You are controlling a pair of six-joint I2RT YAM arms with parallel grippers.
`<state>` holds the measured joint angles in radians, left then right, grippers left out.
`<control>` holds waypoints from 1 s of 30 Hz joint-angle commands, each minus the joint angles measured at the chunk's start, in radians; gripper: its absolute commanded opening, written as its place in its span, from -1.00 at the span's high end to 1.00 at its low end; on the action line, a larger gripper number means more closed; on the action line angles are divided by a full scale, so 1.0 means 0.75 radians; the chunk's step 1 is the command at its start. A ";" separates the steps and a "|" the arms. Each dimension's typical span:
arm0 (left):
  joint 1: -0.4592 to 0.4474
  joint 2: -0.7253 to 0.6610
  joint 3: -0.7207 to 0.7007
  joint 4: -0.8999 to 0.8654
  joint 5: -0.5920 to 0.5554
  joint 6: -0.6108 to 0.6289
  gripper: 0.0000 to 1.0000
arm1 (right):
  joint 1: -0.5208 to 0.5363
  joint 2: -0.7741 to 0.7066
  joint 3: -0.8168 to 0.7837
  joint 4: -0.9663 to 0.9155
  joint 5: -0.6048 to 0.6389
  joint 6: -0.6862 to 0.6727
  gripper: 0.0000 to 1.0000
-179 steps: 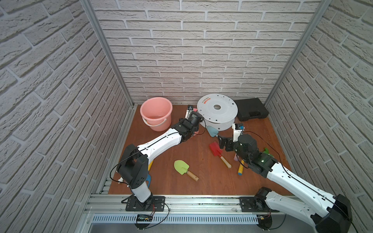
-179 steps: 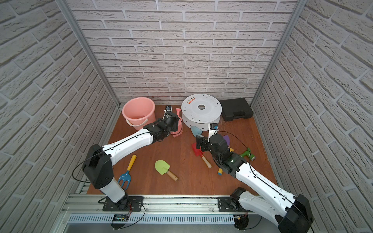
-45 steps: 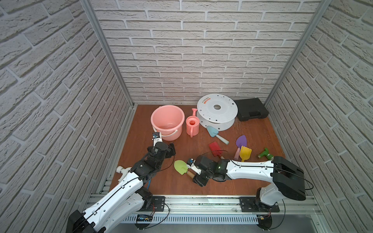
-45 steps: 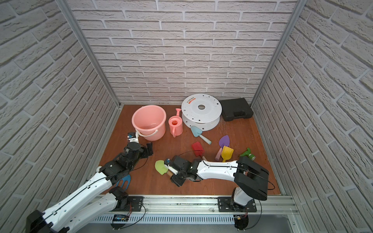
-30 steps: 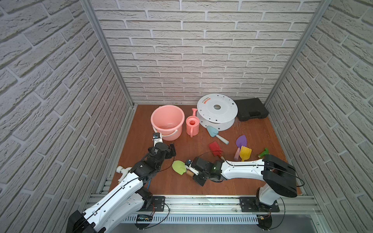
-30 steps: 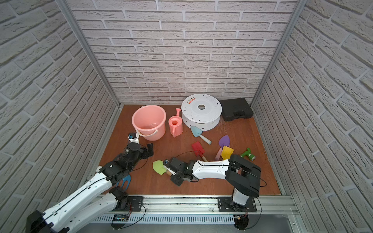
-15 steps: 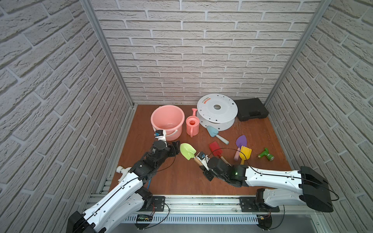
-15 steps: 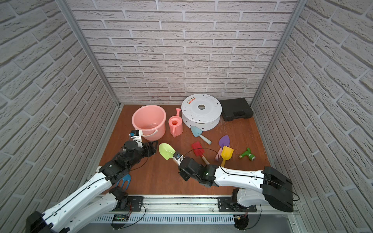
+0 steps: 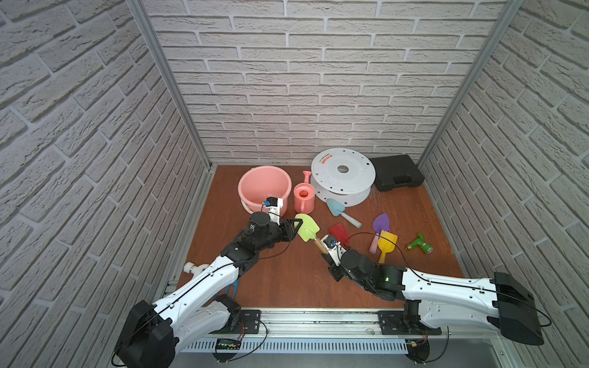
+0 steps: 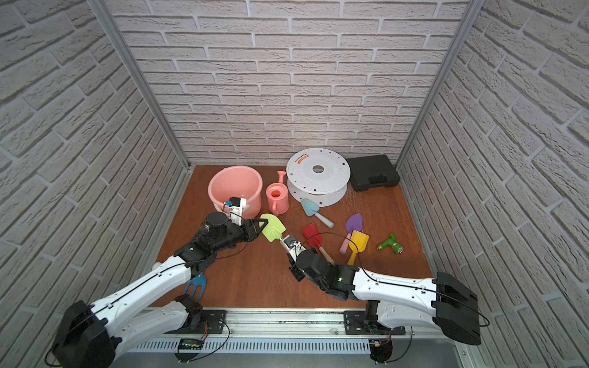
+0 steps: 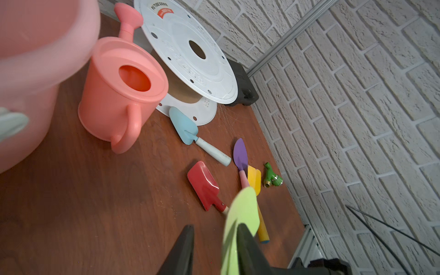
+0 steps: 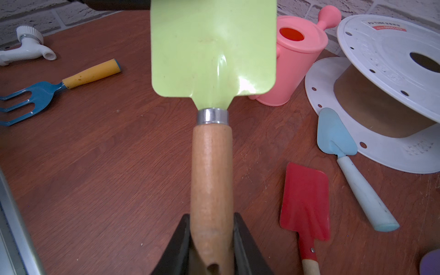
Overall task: Organize the gardening tools
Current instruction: Pick up the gardening tool from the center of the board.
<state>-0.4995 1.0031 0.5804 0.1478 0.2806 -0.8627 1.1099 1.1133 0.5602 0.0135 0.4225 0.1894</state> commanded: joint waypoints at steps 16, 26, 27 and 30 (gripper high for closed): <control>0.010 0.035 0.356 -0.340 -0.082 0.286 1.00 | 0.005 -0.146 -0.005 0.031 0.039 -0.010 -0.19; 0.094 0.120 0.756 -0.764 -0.535 0.598 1.00 | 0.005 -0.307 -0.017 -0.067 -0.001 0.034 -0.60; 0.116 0.144 0.809 -0.813 -0.569 0.627 1.00 | 0.005 -0.320 -0.021 -0.074 -0.001 0.038 -0.60; 0.205 0.215 0.960 -0.927 -0.610 0.707 1.00 | 0.005 -0.362 -0.031 -0.087 -0.016 0.051 -0.60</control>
<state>-0.3935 1.1358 1.2304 -0.4511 -0.0776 -0.4412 1.1099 0.8715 0.5423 -0.0494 0.4232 0.2062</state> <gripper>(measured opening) 0.048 0.800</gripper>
